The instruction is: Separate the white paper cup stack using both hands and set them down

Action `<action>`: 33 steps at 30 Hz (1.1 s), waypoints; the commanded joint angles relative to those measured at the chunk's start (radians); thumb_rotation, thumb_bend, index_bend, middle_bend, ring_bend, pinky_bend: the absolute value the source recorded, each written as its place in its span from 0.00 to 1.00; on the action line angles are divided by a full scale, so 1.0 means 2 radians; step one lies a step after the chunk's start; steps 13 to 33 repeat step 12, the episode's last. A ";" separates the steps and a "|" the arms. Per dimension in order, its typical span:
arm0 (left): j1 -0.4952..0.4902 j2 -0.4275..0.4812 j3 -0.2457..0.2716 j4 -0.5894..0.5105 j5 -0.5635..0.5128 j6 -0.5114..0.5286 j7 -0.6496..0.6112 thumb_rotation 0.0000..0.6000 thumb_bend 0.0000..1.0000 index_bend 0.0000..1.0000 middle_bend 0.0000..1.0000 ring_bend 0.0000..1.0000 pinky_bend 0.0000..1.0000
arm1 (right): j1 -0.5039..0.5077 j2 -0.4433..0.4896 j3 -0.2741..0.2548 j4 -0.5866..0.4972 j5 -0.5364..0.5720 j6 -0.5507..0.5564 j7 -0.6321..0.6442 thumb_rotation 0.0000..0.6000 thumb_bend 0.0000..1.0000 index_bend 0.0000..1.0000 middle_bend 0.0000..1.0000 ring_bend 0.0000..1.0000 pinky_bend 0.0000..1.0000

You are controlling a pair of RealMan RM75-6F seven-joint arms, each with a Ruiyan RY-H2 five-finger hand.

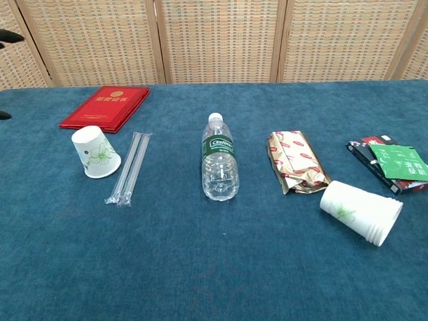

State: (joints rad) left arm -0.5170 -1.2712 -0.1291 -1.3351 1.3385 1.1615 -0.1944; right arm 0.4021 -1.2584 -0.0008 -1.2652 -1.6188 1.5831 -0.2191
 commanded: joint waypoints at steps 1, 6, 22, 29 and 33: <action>0.053 0.023 0.008 -0.047 -0.017 0.061 0.038 1.00 0.14 0.00 0.00 0.00 0.00 | -0.050 -0.007 0.007 -0.026 0.048 0.027 0.033 1.00 0.00 0.00 0.00 0.00 0.00; 0.101 0.036 0.021 -0.096 -0.025 0.117 0.078 1.00 0.14 0.00 0.00 0.00 0.00 | -0.091 -0.014 0.005 -0.046 0.090 0.023 0.053 1.00 0.00 0.00 0.00 0.00 0.00; 0.133 0.047 0.037 -0.138 -0.005 0.153 0.109 1.00 0.14 0.00 0.00 0.00 0.00 | -0.112 -0.007 0.014 -0.069 0.101 0.024 0.058 1.00 0.00 0.00 0.00 0.00 0.00; 0.133 0.047 0.037 -0.138 -0.005 0.153 0.109 1.00 0.14 0.00 0.00 0.00 0.00 | -0.112 -0.007 0.014 -0.069 0.101 0.024 0.058 1.00 0.00 0.00 0.00 0.00 0.00; 0.133 0.047 0.037 -0.138 -0.005 0.153 0.109 1.00 0.14 0.00 0.00 0.00 0.00 | -0.112 -0.007 0.014 -0.069 0.101 0.024 0.058 1.00 0.00 0.00 0.00 0.00 0.00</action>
